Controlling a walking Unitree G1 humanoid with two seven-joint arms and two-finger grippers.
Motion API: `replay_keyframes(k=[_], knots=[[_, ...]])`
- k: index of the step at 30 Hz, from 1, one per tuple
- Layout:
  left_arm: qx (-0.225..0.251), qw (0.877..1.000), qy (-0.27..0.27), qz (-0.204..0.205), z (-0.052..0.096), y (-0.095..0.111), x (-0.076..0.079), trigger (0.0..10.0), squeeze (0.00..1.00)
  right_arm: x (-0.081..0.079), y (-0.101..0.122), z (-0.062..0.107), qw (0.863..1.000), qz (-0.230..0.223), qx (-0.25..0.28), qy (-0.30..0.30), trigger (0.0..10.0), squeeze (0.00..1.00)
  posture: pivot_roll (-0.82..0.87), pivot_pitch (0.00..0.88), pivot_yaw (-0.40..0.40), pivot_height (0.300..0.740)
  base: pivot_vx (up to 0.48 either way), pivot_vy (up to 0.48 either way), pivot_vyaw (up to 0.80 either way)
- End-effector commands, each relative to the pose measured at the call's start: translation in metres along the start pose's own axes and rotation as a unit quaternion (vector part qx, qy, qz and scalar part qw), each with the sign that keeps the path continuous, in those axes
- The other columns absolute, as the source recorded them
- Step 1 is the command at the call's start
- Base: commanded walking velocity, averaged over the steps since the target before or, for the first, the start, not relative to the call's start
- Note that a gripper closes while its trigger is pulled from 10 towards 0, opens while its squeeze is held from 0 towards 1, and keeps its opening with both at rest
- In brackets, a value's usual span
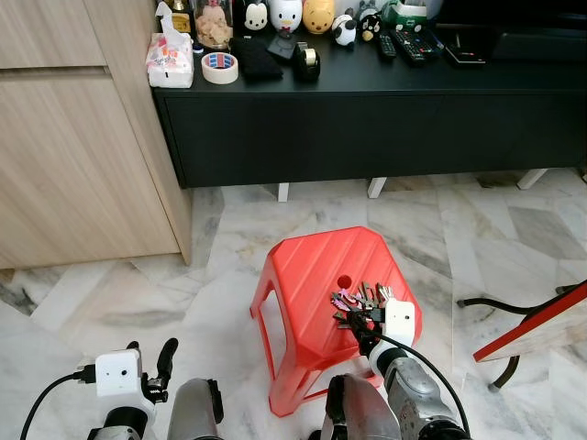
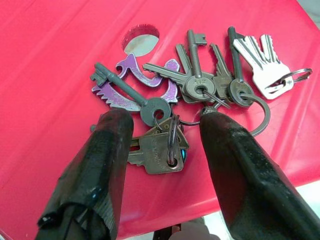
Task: Hang keys on a hook
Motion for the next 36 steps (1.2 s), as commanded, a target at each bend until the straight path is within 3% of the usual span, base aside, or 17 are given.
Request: replay_keyframes(k=[1,3,4,5,6,7,27,36], knots=[[-0.015,1.000,0.003,-0.008,0.005,-0.006,-0.003,10.0,0.00,0.003,-0.010,0.004,1.000,0.002,-0.021,-0.001,8.2,0.00,0.13,0.200,-0.146,0.611,0.000,0.000,0.00],[-0.015,1.000,0.002,-0.009,0.005,-0.006,-0.003,10.0,0.00,0.002,-0.011,0.004,1.000,0.002,-0.023,0.003,4.5,0.00,0.14,0.200,-0.146,0.611,0.000,0.000,0.00],[-0.015,1.000,0.002,-0.009,0.005,-0.006,-0.003,10.0,0.00,0.001,-0.011,0.003,1.000,0.007,-0.025,0.005,3.3,0.00,0.14,0.200,-0.146,0.611,0.000,0.000,0.00],[-0.015,1.000,0.002,-0.009,0.005,-0.006,-0.003,10.0,0.00,0.001,-0.011,0.003,1.000,0.007,-0.025,0.005,3.3,0.00,0.14,0.200,-0.146,0.611,0.000,0.000,0.00],[-0.015,1.000,0.002,-0.009,0.005,-0.006,-0.003,10.0,0.00,0.001,-0.011,0.003,1.000,0.008,-0.026,0.005,2.6,0.00,0.14,0.200,-0.145,0.611,0.000,0.000,0.00],[-0.015,1.000,0.002,-0.009,0.004,-0.006,-0.003,10.0,0.00,0.000,-0.011,0.003,1.000,0.009,-0.027,0.006,0.0,0.00,0.14,0.200,-0.145,0.611,0.000,0.000,0.00],[-0.016,1.000,-0.001,-0.009,0.003,-0.007,-0.001,10.0,0.00,0.002,-0.014,0.004,0.999,0.011,-0.032,0.002,0.0,0.00,0.14,0.197,-0.144,0.611,0.000,0.000,0.00],[-0.017,1.000,0.005,-0.010,-0.002,-0.009,-0.003,10.0,0.00,0.011,-0.005,0.007,1.000,0.001,0.013,-0.019,0.0,0.00,0.16,0.149,-0.151,0.611,0.000,0.000,0.00]])
Point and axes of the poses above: a point about 5 cm out from each wrist's last joint towards the gripper, its own z axis pointing back from the gripper into the wrist, its own y axis along the axis of the wrist's last joint, x = y × z, the point moved 1 cm from there along -z, pointing out of the wrist towards the gripper, and after that the axes turned 8 degrees about z, right-handed, at the moved point
